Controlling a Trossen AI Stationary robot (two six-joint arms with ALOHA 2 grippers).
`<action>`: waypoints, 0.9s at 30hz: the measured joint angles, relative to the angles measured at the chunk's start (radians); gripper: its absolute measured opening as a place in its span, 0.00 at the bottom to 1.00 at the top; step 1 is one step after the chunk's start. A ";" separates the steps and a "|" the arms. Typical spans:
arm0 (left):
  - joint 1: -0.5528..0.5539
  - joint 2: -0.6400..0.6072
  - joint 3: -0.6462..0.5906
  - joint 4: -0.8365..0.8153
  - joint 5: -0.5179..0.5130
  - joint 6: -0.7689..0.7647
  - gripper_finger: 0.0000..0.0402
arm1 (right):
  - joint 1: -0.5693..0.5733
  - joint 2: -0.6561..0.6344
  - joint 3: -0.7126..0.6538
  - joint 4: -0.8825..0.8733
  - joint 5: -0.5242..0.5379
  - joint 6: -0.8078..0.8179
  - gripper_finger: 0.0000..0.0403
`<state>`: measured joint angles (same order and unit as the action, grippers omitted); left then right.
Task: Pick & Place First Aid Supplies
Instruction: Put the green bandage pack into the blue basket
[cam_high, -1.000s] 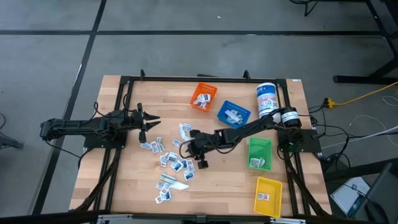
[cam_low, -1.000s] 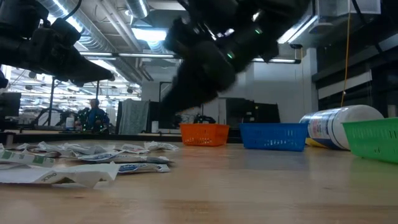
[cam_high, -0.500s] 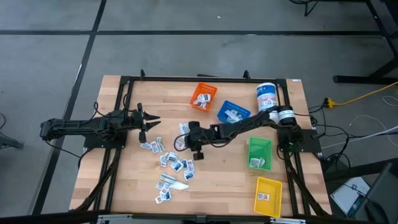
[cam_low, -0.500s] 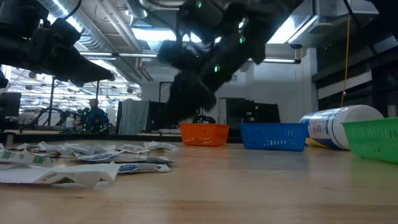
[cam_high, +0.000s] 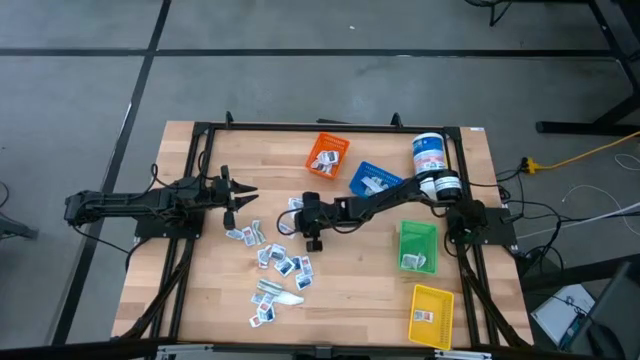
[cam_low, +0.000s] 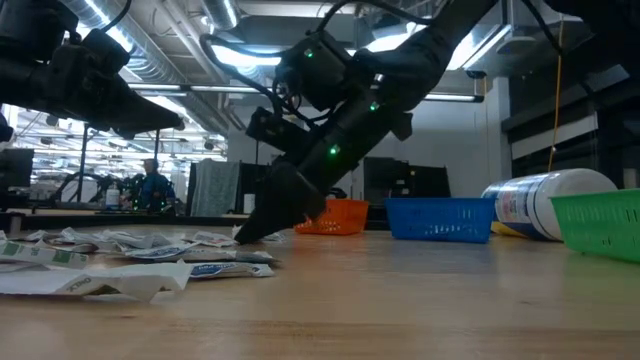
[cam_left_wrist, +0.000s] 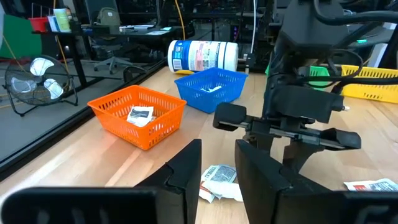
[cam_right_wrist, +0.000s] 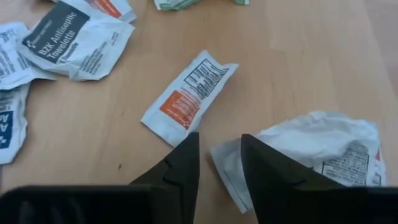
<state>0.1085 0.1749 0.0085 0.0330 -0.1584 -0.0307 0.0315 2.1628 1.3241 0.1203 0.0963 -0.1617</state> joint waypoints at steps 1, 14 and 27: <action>0.000 0.000 0.000 0.000 0.000 0.000 0.23 | 0.000 0.000 0.001 -0.006 -0.001 0.011 0.27; 0.000 0.000 0.000 0.000 0.000 0.000 0.23 | 0.029 -0.015 0.002 -0.127 -0.052 0.170 0.02; 0.000 0.000 0.000 0.000 0.000 0.000 0.23 | 0.157 -0.192 -0.005 -0.398 0.214 0.192 0.01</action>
<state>0.1085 0.1745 0.0082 0.0334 -0.1585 -0.0307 0.1884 1.9707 1.3193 -0.2779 0.3104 0.0307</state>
